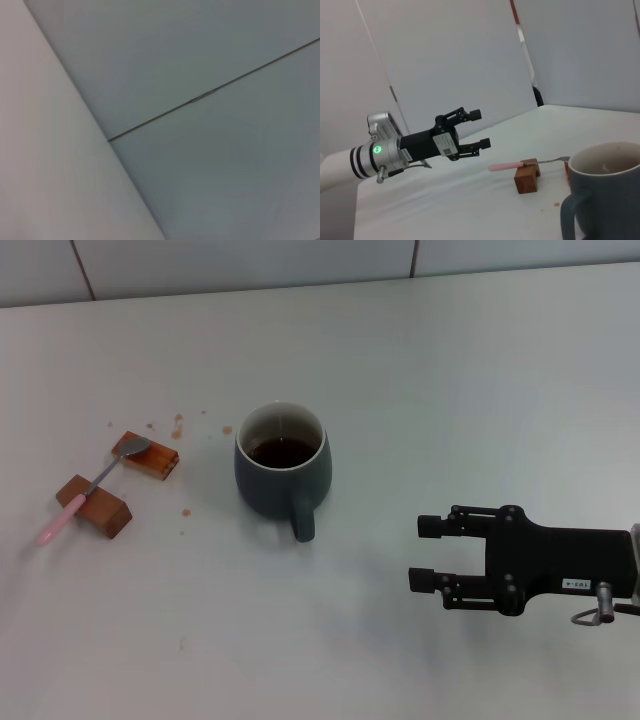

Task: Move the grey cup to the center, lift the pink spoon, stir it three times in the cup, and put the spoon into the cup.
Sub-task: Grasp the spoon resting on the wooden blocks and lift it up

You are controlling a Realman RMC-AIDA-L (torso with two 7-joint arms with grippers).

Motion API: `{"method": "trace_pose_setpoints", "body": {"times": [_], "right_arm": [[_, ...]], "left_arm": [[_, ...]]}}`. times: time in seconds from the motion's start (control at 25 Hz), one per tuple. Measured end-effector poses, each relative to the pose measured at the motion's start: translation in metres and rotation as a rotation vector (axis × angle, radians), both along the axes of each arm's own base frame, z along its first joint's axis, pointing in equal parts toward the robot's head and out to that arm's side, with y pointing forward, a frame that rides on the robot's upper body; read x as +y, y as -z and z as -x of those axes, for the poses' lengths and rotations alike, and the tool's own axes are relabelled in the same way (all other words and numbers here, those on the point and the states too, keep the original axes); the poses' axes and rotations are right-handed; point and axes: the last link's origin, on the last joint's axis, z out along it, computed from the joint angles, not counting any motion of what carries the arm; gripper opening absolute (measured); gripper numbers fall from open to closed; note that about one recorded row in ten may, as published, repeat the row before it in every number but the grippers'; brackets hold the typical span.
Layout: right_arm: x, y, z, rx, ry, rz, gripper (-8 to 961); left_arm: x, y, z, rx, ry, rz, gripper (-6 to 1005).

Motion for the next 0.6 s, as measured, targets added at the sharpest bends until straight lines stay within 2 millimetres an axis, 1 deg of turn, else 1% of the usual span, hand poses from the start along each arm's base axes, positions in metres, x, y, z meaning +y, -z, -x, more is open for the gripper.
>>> {"method": "trace_pose_setpoints", "body": {"times": [0.16, 0.6], "right_arm": [[0.0, 0.0, -0.001, -0.002, 0.003, -0.001, 707], [0.0, 0.0, 0.0, 0.0, 0.001, 0.0, 704]], "left_arm": [[-0.002, 0.003, 0.004, -0.006, -0.027, 0.03, 857], [-0.002, 0.014, 0.006, -0.004, -0.053, 0.094, 857]]}}
